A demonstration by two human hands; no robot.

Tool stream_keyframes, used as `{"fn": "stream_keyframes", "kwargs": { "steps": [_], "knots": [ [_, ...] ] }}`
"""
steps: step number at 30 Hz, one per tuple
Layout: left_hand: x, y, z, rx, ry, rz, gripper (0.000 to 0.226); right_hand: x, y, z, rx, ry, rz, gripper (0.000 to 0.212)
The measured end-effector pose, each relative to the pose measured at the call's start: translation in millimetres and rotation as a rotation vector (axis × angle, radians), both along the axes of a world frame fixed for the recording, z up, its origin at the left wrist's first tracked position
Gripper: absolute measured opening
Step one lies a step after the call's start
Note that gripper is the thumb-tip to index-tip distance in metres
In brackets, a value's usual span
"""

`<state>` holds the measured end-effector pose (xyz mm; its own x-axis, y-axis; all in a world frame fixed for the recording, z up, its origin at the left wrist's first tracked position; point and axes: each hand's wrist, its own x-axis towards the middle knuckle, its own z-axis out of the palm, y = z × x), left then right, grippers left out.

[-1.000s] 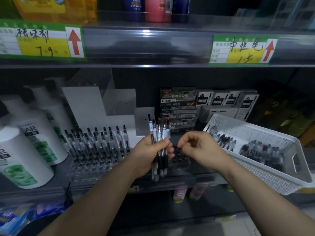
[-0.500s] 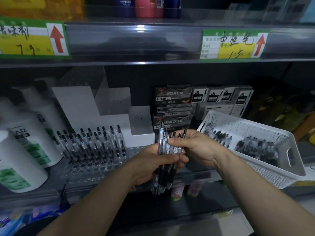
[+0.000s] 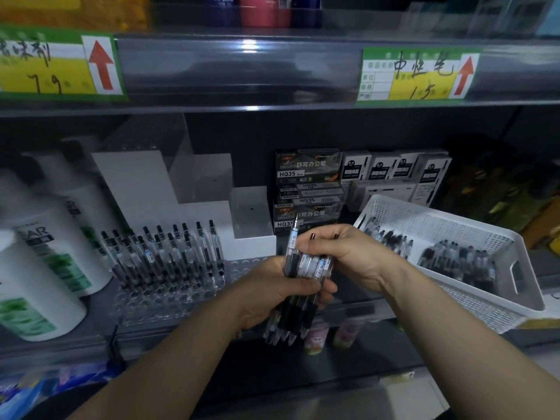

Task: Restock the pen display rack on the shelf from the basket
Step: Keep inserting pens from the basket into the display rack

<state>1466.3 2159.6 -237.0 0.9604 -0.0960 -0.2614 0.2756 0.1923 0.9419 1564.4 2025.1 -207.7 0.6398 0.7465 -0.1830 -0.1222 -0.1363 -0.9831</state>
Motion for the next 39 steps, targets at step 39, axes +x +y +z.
{"fn": "stream_keyframes", "kwargs": {
  "steps": [39],
  "knots": [
    [2, 22, -3, 0.079, 0.033, 0.244, 0.009, 16, -15, 13, 0.317, -0.074, -0.564, 0.018]
  ]
}}
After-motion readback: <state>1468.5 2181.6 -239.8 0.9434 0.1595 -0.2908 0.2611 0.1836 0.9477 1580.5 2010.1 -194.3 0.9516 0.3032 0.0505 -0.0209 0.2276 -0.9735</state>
